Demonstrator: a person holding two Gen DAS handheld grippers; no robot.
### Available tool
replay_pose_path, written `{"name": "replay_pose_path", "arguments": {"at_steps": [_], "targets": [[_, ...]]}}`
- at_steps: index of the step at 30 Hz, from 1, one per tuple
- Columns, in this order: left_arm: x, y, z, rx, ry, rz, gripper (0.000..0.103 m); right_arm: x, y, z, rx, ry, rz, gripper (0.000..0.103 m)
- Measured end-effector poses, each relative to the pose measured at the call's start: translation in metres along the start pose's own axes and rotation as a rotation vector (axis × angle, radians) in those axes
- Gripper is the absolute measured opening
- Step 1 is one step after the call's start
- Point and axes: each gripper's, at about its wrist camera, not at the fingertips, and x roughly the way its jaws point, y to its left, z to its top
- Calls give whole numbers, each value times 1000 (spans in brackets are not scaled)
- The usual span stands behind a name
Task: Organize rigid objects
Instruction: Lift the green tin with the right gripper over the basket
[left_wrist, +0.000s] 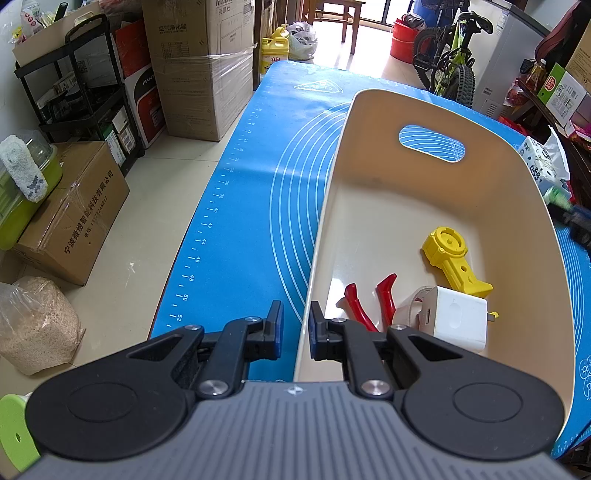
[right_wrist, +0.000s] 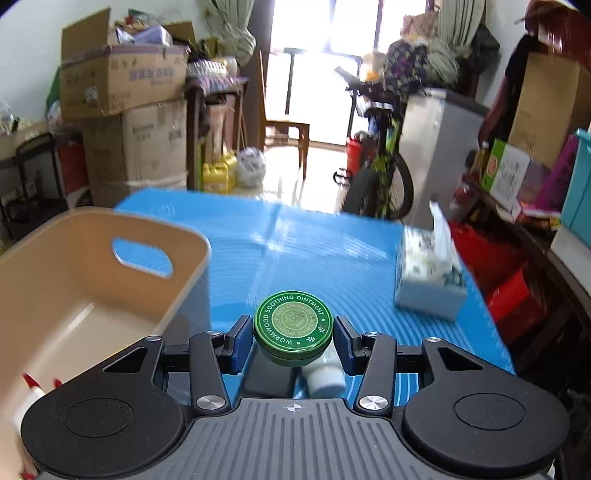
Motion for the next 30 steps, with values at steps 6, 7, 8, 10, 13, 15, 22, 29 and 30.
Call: {"name": "replay_pose_path", "arguments": {"at_steps": [6, 7, 8, 10, 13, 15, 22, 29, 30], "targets": [[0, -2, -1, 2, 1, 2, 16, -34, 18, 26, -16, -81, 69, 52], [0, -2, -1, 3, 1, 2, 16, -37, 24, 29, -25, -82, 86, 52], [0, -2, -1, 3, 0, 2, 16, -40, 31, 32, -37, -81, 99, 52], [0, -2, -1, 2, 1, 2, 16, -44, 44, 35, -61, -78, 118, 52], [0, -2, -1, 2, 1, 1, 16, -45, 62, 39, -83, -65, 150, 52], [0, -2, -1, 3, 1, 2, 16, -43, 72, 40, -93, -55, 170, 52], [0, -4, -1, 4, 1, 3, 16, -29, 107, 29, -152, 27, 239, 53], [0, -4, 0, 4, 1, 3, 16, -9, 130, 16, -188, 152, 260, 53], [0, -4, 0, 4, 1, 3, 16, -6, 132, 15, -192, 172, 265, 53]]}}
